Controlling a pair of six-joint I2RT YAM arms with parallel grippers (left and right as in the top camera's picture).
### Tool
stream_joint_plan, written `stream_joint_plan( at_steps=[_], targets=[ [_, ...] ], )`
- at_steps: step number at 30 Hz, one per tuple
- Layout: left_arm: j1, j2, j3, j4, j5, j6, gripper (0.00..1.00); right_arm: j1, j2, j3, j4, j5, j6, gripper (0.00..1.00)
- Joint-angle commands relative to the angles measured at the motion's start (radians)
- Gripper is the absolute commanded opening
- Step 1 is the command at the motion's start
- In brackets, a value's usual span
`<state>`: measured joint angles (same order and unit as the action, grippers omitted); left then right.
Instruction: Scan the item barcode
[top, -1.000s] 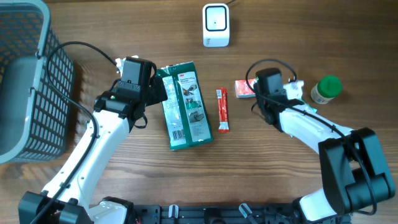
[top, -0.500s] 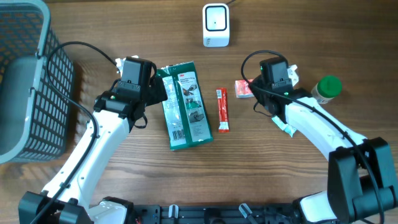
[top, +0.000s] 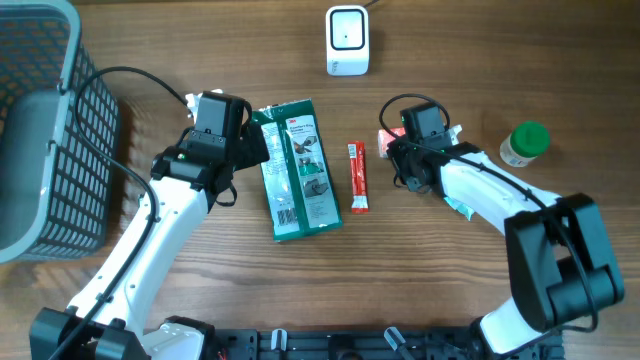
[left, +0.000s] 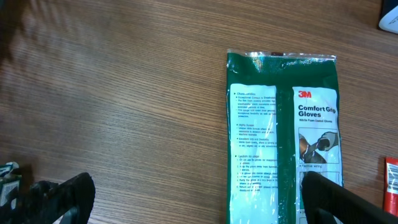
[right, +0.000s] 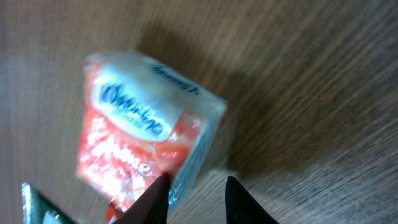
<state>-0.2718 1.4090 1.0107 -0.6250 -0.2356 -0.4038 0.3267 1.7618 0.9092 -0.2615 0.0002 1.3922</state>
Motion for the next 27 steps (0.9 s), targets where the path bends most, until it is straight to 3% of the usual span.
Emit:
stream_joint_plan(
  at_steps=[1, 13, 27],
  targets=[
    [0.006, 0.002, 0.008, 0.004, -0.008, 0.011, 1.0, 0.004, 0.026, -0.003, 0.026, 0.027, 0.058, 0.3],
    [0.006, 0.002, 0.008, 0.004, -0.008, 0.011, 1.0, 0.003, 0.026, -0.003, 0.096, 0.02, 0.059, 0.29],
    [0.006, 0.002, 0.008, 0.004, -0.008, 0.011, 1.0, 0.003, 0.061, -0.008, 0.089, 0.088, 0.159, 0.32]
  ],
)
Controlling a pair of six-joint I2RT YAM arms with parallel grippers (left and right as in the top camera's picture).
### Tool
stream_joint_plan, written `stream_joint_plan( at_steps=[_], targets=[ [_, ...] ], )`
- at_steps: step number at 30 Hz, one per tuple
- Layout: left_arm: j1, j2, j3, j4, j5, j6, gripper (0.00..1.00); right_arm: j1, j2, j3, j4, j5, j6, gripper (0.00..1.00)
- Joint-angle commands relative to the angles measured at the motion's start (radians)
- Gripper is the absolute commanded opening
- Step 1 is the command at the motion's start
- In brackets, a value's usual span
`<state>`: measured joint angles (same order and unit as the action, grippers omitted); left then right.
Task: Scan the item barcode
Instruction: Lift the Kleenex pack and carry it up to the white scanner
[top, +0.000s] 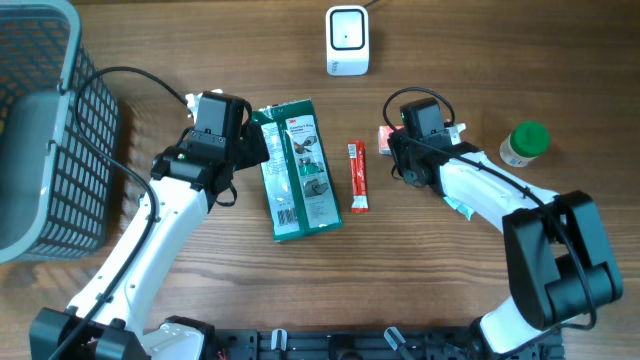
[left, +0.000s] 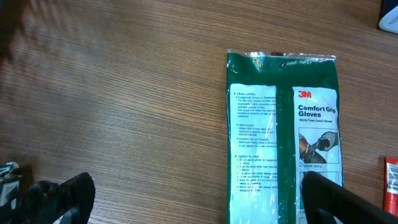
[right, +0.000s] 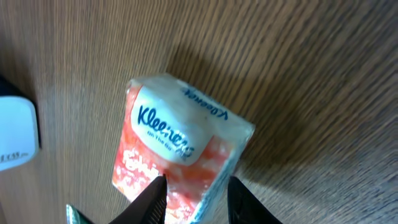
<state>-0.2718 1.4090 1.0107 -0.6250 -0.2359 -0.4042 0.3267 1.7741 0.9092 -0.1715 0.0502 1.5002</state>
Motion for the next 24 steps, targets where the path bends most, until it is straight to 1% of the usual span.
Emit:
stream_joint_plan(
  at_steps=[1, 3, 5, 6, 7, 10, 13, 14, 15, 16, 17, 19, 21, 24],
  targets=[
    [0.006, 0.002, 0.008, 0.004, -0.008, 0.011, 1.0, 0.003, 0.056, -0.008, -0.001, 0.038, 0.051, 0.32],
    [0.006, 0.002, 0.008, 0.004, -0.008, 0.011, 1.0, 0.003, 0.081, -0.008, -0.001, 0.037, 0.053, 0.31],
    [0.006, 0.002, 0.008, 0.004, -0.008, 0.011, 1.0, 0.003, 0.103, -0.008, -0.001, 0.039, 0.051, 0.26],
    [0.006, 0.002, 0.008, 0.004, -0.008, 0.011, 1.0, 0.003, 0.111, -0.008, -0.003, 0.04, 0.044, 0.19],
    [0.006, 0.002, 0.008, 0.004, -0.008, 0.011, 1.0, 0.0, 0.111, -0.008, -0.013, 0.043, 0.033, 0.05],
    [0.006, 0.002, 0.008, 0.004, -0.008, 0.011, 1.0, -0.019, 0.092, -0.008, -0.025, 0.037, -0.048, 0.05],
    [0.006, 0.002, 0.008, 0.003, -0.008, 0.011, 1.0, -0.051, 0.039, -0.008, -0.025, 0.023, -0.224, 0.04],
    [0.006, 0.002, 0.008, 0.004, -0.008, 0.011, 1.0, -0.082, -0.021, -0.008, -0.029, -0.028, -0.407, 0.04],
    [0.006, 0.002, 0.008, 0.004, -0.008, 0.011, 1.0, -0.096, -0.048, -0.008, -0.03, -0.064, -0.482, 0.04],
    [0.006, 0.002, 0.008, 0.004, -0.008, 0.011, 1.0, -0.117, -0.086, -0.008, -0.031, -0.127, -0.574, 0.04],
    [0.006, 0.002, 0.008, 0.004, -0.008, 0.011, 1.0, -0.145, -0.132, -0.008, -0.031, -0.222, -0.681, 0.04],
    [0.006, 0.002, 0.008, 0.004, -0.008, 0.011, 1.0, -0.202, -0.205, -0.008, -0.031, -0.407, -0.85, 0.04],
    [0.006, 0.002, 0.008, 0.004, -0.008, 0.011, 1.0, -0.263, -0.26, -0.008, -0.037, -0.599, -0.964, 0.04],
    [0.006, 0.002, 0.008, 0.004, -0.008, 0.011, 1.0, -0.38, -0.314, -0.008, -0.071, -0.98, -1.096, 0.04]
  ],
)
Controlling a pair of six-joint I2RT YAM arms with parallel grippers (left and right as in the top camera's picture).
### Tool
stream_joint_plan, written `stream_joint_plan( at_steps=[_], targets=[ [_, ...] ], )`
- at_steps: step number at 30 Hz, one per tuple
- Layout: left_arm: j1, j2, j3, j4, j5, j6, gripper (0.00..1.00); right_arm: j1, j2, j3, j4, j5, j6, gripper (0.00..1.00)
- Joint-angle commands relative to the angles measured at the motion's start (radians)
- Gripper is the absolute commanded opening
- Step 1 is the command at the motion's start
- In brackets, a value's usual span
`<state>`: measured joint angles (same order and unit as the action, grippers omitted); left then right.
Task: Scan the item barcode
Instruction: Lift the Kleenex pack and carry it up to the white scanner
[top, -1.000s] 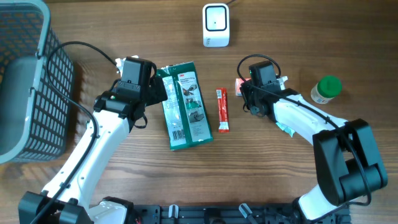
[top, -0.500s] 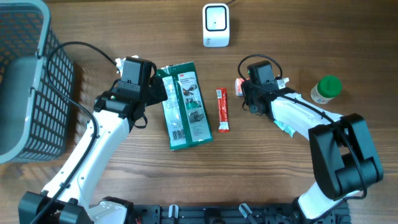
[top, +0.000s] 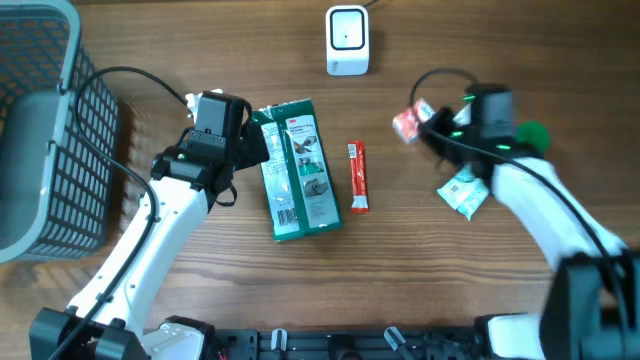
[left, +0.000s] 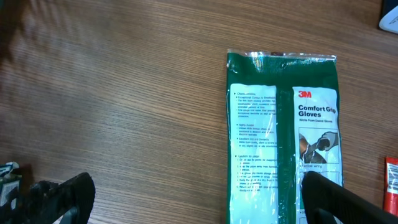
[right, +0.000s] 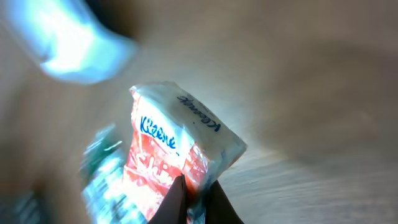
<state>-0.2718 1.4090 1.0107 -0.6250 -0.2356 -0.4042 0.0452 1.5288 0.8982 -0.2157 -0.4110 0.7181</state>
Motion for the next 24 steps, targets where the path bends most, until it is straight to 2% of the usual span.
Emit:
stream_joint_plan(
  at_steps=[1, 4, 8, 16, 24],
  targets=[
    [0.006, 0.002, 0.008, 0.004, -0.008, 0.011, 1.0, -0.132, -0.071, 0.003, -0.037, -0.652, -0.364, 0.04],
    [0.006, 0.002, 0.008, 0.004, -0.008, 0.011, 1.0, -0.194, -0.061, 0.003, -0.092, -0.955, -0.501, 0.04],
    [0.006, 0.002, 0.008, 0.004, -0.008, 0.011, 1.0, -0.198, -0.059, 0.003, -0.139, -1.21, -0.652, 0.04],
    [0.006, 0.002, 0.008, 0.004, -0.008, 0.011, 1.0, -0.179, -0.096, 0.003, -0.166, -1.213, -0.595, 0.04],
    [0.006, 0.002, 0.008, 0.004, -0.008, 0.011, 1.0, -0.176, -0.393, 0.003, -0.264, -1.213, -0.594, 0.04]
  ],
)
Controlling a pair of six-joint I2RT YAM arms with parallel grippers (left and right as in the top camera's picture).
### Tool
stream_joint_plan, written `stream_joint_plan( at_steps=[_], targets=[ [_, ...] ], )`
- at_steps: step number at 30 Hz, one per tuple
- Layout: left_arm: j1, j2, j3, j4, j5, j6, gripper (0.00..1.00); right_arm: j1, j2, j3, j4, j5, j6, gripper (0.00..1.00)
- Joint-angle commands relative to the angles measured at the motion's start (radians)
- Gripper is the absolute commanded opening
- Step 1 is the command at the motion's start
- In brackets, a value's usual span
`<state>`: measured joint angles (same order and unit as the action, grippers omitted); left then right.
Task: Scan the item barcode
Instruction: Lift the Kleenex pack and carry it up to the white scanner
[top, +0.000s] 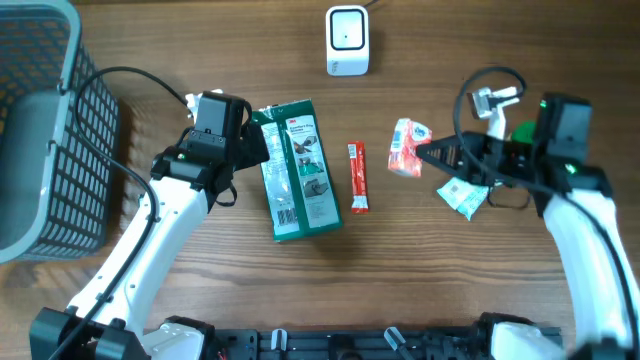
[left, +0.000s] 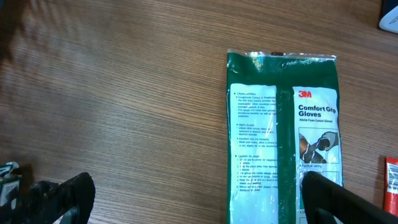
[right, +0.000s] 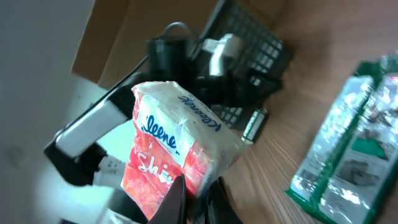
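My right gripper is shut on a red and white Kleenex tissue pack and holds it off the table, right of the red stick sachet. In the right wrist view the tissue pack sticks out past my right gripper, which points left across the table. The white scanner stands at the back centre. My left gripper is open, with one of its fingers over the green 3M gloves pack; seen from overhead, it sits at that pack's left edge.
The green gloves pack lies left of the sachet. A green and white packet lies under my right arm, and a green-lidded bottle shows behind it. A dark wire basket stands at the far left.
My right arm has swung rightward and nearer the table's front. The tissue pack, still gripped, is now a little nearer the front, and the wrist is turned to face left. The left arm is unchanged.
My right gripper was open astride the tissue pack lying on the table, and still open round it a moment later. Then it was shut on the pack and held it raised nearer the scanner. Now the pack hangs right of the sachet. The left arm stayed still.
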<state>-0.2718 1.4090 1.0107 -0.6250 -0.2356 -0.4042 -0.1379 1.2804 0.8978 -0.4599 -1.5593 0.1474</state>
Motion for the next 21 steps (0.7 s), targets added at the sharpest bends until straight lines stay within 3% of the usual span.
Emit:
stream_joint_plan(
  at_steps=[1, 11, 21],
  targets=[
    [0.006, 0.002, 0.008, 0.004, -0.008, 0.011, 1.0, 0.008, -0.188, 0.003, -0.024, -0.065, -0.018, 0.04],
    [0.006, 0.002, 0.008, 0.004, -0.008, 0.011, 1.0, 0.008, -0.47, 0.003, -0.003, -0.065, 0.133, 0.04],
    [0.006, 0.002, 0.008, 0.003, -0.008, 0.011, 1.0, 0.008, -0.473, 0.003, 0.029, -0.065, 0.195, 0.04]
  ],
)
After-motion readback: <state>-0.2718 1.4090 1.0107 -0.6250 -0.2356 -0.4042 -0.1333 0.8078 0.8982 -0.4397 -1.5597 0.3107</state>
